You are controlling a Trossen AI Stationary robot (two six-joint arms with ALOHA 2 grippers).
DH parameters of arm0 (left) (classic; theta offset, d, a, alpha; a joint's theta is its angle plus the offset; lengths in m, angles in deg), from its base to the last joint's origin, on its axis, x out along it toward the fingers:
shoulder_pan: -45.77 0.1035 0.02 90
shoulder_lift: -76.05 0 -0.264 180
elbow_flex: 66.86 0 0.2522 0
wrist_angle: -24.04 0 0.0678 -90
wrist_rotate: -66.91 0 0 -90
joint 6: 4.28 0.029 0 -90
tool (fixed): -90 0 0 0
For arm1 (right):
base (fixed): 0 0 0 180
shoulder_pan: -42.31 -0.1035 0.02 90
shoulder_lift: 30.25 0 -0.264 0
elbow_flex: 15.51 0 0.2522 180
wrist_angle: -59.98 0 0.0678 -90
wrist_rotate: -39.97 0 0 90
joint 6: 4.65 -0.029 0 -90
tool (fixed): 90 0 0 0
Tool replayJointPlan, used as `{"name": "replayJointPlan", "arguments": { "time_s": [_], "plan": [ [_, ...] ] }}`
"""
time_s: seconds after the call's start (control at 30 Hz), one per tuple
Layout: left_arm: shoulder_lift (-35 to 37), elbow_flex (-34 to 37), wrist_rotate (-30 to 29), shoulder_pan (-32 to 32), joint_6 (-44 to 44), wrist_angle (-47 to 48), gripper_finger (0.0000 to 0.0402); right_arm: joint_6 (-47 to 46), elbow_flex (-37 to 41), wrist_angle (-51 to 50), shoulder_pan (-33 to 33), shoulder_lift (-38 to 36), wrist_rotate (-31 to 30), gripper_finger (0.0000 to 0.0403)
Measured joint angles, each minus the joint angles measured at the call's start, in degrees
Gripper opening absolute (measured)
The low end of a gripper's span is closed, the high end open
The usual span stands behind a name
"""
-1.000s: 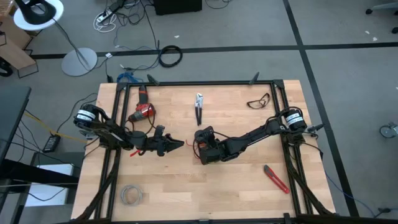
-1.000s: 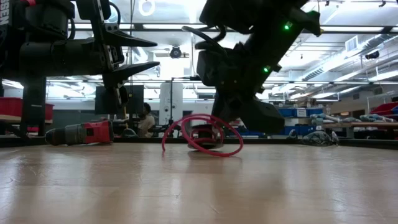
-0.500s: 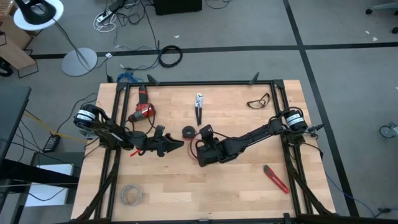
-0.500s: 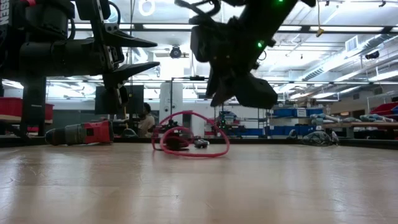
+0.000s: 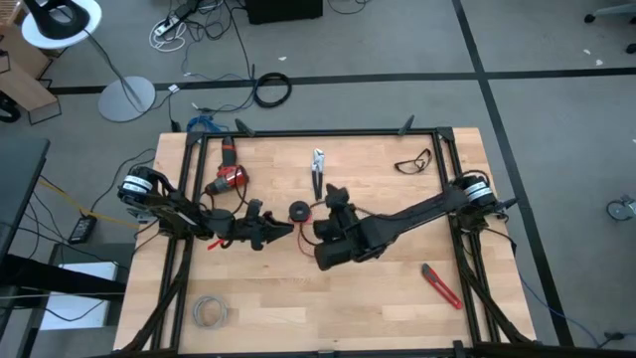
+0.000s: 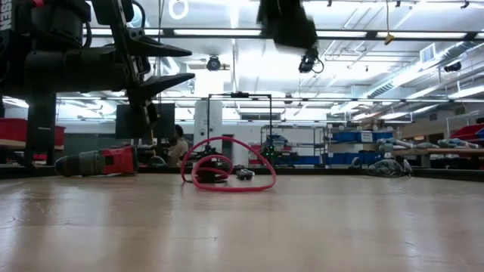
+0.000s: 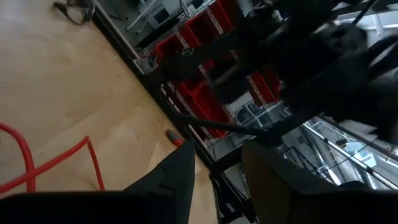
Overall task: Coil cords
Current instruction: Return to Home Position
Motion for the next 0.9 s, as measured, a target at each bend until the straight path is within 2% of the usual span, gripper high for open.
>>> {"name": "replayJointPlan", "arguments": {
  "time_s": [0.17,0.3,0.4,0.53,0.63,0.7,0.8,0.9],
  "plan": [
    [1.15,-0.62,0.94,0.02,4.99,-0.22,0.0138,-0.92,-7.81,1.91,-2.59,-5.38,0.29,0.0117],
    [3.76,-2.34,4.36,0.02,10.91,-0.33,0.0138,-4.84,-12.66,5.31,-5.50,-12.03,7.34,0.0117],
    [6.69,-4.12,6.36,0.02,14.96,-0.27,0.0138,-8.39,-13.44,8.60,-8.08,-18.32,13.42,0.0117],
    [12.69,-6.55,7.81,0.02,18.78,6.76,0.0133,-12.19,-12.79,9.48,-12.27,-25.86,18.54,0.0117],
    [18.24,-10.23,9.37,0.02,21.63,21.10,0.0127,-13.24,-12.25,8.75,-16.02,-30.05,17.97,0.0116],
    [22.36,-14.83,9.91,0.02,24.71,35.28,0.0121,-13.22,-12.04,8.34,-18.82,-31.93,16.60,0.0116],
    [26.66,-24.87,9.84,-0.10,30.72,60.16,0.0113,-12.68,-12.00,7.00,-22.91,-33.85,13.11,0.0116],
    [27.88,-37.02,7.49,-0.72,37.94,82.72,0.0107,-12.31,-12.00,4.97,-26.93,-35.02,8.66,0.0116]
  ]
}}
